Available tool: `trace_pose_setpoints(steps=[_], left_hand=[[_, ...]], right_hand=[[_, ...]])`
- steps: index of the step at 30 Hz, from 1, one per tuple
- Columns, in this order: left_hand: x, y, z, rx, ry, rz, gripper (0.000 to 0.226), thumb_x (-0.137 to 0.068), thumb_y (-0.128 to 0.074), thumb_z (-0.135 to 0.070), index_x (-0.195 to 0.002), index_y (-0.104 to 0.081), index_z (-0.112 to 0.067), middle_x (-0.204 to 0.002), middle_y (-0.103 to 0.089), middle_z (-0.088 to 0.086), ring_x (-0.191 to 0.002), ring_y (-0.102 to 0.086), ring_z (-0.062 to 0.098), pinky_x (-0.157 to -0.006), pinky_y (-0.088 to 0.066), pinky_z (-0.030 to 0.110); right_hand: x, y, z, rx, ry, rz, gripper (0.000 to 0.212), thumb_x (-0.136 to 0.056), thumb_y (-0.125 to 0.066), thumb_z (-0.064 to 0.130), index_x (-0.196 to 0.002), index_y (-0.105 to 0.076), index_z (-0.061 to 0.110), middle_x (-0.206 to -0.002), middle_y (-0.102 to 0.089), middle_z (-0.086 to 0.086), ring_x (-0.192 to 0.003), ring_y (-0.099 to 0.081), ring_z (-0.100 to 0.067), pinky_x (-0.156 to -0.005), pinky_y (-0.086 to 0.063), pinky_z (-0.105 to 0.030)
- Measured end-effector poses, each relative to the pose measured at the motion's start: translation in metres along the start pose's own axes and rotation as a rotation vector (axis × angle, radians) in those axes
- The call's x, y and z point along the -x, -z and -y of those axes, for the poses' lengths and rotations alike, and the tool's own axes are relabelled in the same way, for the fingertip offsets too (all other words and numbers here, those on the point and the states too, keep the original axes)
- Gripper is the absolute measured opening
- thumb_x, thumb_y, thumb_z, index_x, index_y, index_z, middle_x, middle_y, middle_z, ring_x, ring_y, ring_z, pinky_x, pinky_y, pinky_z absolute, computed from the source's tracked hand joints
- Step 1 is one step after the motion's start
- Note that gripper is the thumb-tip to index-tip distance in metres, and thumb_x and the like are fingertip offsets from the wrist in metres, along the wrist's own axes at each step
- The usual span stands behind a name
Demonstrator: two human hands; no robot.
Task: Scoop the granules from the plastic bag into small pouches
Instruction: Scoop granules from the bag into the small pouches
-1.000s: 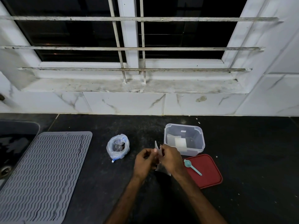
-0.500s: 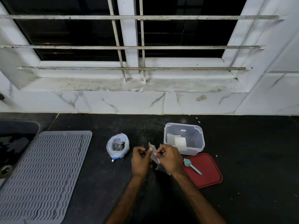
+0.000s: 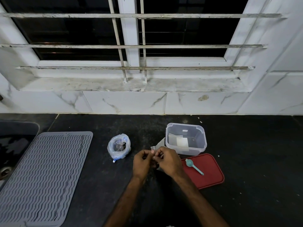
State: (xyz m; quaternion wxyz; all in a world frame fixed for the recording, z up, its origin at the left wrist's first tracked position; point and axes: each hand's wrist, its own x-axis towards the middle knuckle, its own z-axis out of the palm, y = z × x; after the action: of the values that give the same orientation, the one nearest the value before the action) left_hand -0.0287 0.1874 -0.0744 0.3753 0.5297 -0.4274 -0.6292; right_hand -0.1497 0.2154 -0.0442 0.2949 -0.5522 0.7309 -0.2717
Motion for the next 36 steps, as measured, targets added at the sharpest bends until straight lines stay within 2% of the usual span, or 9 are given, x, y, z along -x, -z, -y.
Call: trace_pose_setpoints(steps=[5,10,13,18,21,25,29,33,36], left_hand=[[-0.002,0.0,-0.001,-0.014,-0.006,-0.014,0.022,-0.091,-0.067,-0.021,-0.089,-0.068,0.001,-0.077,-0.07,0.018,-0.066,-0.066,0.022,-0.059,-0.057,0.033],[0.002,0.003,-0.001,-0.028,-0.027,-0.027,0.024,-0.091,-0.068,-0.022,-0.085,-0.068,0.002,-0.069,-0.069,0.014,-0.058,-0.065,0.016,-0.051,-0.051,0.025],[0.002,0.003,-0.001,-0.046,-0.049,-0.04,0.025,-0.094,-0.063,-0.021,-0.08,-0.067,-0.001,-0.062,-0.065,0.003,-0.054,-0.059,0.006,-0.047,-0.046,0.019],[-0.001,0.001,0.0,-0.094,-0.077,-0.027,0.024,-0.096,-0.06,-0.022,-0.081,-0.068,-0.005,-0.067,-0.069,0.004,-0.061,-0.06,0.01,-0.056,-0.049,0.023],[-0.003,0.002,0.002,-0.072,-0.081,-0.011,0.021,-0.096,-0.06,-0.023,-0.087,-0.07,-0.006,-0.08,-0.073,0.011,-0.071,-0.066,0.014,-0.065,-0.054,0.028],[0.001,0.003,0.001,-0.008,-0.069,0.013,0.022,-0.096,-0.06,-0.022,-0.088,-0.071,-0.005,-0.08,-0.073,0.013,-0.072,-0.067,0.019,-0.065,-0.054,0.032],[0.005,0.004,-0.002,0.073,-0.02,0.05,0.014,-0.093,-0.062,-0.011,-0.095,-0.069,0.001,-0.086,-0.072,0.017,-0.078,-0.067,0.026,-0.072,-0.057,0.041],[0.008,0.005,-0.007,0.129,0.017,0.101,0.01,-0.088,-0.066,-0.004,-0.097,-0.068,0.0,-0.09,-0.073,0.015,-0.08,-0.07,0.024,-0.068,-0.06,0.036],[0.006,0.008,-0.007,0.126,0.068,0.139,0.009,-0.087,-0.067,-0.003,-0.096,-0.07,-0.001,-0.089,-0.075,0.015,-0.078,-0.071,0.022,-0.066,-0.061,0.032]], right_hand=[[-0.001,0.0,0.0,0.033,0.027,-0.005,0.005,-0.089,-0.068,0.026,-0.094,-0.068,0.024,-0.09,-0.072,0.008,-0.079,-0.066,-0.003,-0.074,-0.055,-0.022],[-0.002,0.004,-0.004,0.002,0.059,0.063,0.009,-0.092,-0.065,0.023,-0.098,-0.072,0.024,-0.09,-0.073,0.009,-0.079,-0.065,0.0,-0.072,-0.048,-0.009],[-0.004,0.005,-0.006,-0.005,0.059,0.071,0.011,-0.091,-0.066,0.021,-0.097,-0.074,0.023,-0.091,-0.073,0.008,-0.082,-0.065,-0.002,-0.081,-0.053,-0.018],[-0.007,0.003,-0.007,-0.056,0.045,0.072,0.008,-0.089,-0.068,0.022,-0.093,-0.074,0.024,-0.089,-0.073,0.01,-0.083,-0.065,-0.001,-0.083,-0.054,-0.022],[-0.006,0.003,-0.01,-0.137,0.018,0.072,0.009,-0.088,-0.069,0.027,-0.094,-0.074,0.024,-0.088,-0.073,0.012,-0.084,-0.065,0.001,-0.083,-0.052,-0.018],[-0.004,0.003,-0.008,-0.217,-0.015,0.076,0.01,-0.09,-0.068,0.026,-0.096,-0.073,0.02,-0.089,-0.073,0.011,-0.082,-0.066,0.002,-0.074,-0.048,-0.009],[-0.005,0.001,-0.011,-0.247,-0.031,0.096,0.005,-0.091,-0.066,0.021,-0.093,-0.071,0.02,-0.088,-0.072,0.009,-0.083,-0.068,-0.002,-0.078,-0.054,-0.018],[-0.005,0.004,-0.01,-0.266,-0.02,0.103,0.006,-0.093,-0.064,0.02,-0.092,-0.068,0.017,-0.086,-0.07,0.008,-0.079,-0.067,-0.001,-0.066,-0.05,-0.011],[-0.003,0.006,-0.01,-0.245,-0.001,0.129,0.007,-0.094,-0.061,0.019,-0.09,-0.066,0.017,-0.084,-0.068,0.007,-0.079,-0.065,-0.004,-0.067,-0.052,-0.014]])
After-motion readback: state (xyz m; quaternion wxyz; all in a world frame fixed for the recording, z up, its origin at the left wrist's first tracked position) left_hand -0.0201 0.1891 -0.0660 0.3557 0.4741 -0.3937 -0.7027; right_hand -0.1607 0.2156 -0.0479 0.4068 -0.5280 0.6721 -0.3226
